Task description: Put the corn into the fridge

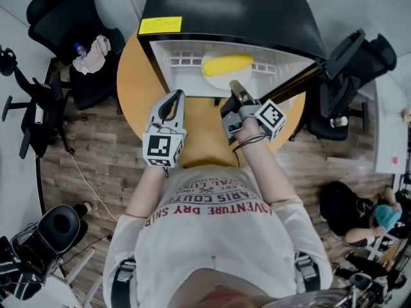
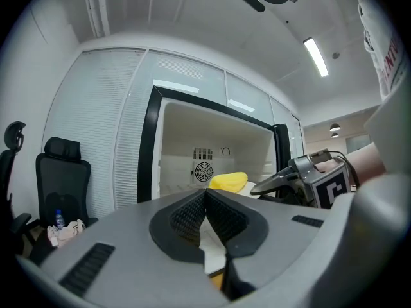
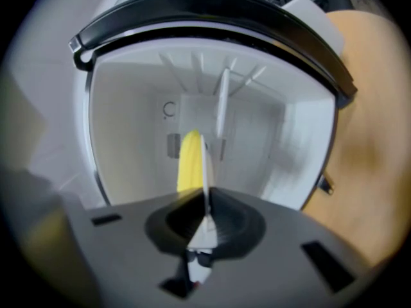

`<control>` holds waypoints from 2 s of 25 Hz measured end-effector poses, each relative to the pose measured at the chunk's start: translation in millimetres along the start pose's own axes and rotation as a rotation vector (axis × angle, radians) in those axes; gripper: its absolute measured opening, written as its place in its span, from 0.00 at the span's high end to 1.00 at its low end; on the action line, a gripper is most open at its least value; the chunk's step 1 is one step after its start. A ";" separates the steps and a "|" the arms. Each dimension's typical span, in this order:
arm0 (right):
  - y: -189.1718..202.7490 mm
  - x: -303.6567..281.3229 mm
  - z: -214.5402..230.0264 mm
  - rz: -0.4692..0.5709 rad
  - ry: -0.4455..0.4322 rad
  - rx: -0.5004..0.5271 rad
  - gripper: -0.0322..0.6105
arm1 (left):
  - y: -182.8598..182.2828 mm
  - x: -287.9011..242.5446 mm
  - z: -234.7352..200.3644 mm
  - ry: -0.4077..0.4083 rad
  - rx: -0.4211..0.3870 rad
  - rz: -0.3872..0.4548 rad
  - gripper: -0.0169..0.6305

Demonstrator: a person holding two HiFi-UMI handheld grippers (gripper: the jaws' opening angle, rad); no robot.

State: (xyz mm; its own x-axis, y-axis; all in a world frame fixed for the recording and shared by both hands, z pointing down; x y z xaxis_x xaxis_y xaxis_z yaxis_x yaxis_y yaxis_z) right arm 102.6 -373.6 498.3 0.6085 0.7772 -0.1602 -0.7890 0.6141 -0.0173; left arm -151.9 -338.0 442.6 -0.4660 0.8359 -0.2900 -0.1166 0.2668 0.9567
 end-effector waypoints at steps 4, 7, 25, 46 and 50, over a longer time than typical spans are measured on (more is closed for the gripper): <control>-6.8 -8.7 0.2 0.004 0.003 -0.002 0.89 | 1.3 -7.5 -3.0 -0.008 0.013 -0.005 0.93; -10.9 -14.2 1.6 0.011 0.012 -0.009 0.89 | 3.4 -10.7 -5.2 -0.016 0.027 -0.010 0.93; -22.3 -39.7 -2.8 0.049 -0.015 -0.017 0.85 | 6.7 -32.6 -11.5 -0.024 0.040 -0.041 0.93; -0.3 4.9 5.1 0.023 -0.096 0.152 0.88 | 6.0 -19.9 8.4 0.007 0.029 -0.031 0.93; 11.4 17.2 2.6 -0.004 -0.088 0.273 0.90 | 5.8 -18.5 15.4 0.032 0.018 -0.027 0.93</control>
State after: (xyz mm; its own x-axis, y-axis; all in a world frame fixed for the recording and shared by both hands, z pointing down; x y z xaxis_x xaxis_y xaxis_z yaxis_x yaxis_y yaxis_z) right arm 104.2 -352.9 498.0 0.6262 0.7761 -0.0746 -0.7416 0.6224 0.2503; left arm -130.5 -344.5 453.1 -0.4908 0.8126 -0.3142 -0.1136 0.2978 0.9478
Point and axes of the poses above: the fingertips, and each gripper's own axes: x backward along the fingers, z to its right, y out of its underside, the point moved 10 cm from there along x, backward along the fingers, and after that the axes turned 13 degrees about -z, right-handed, at the moved point
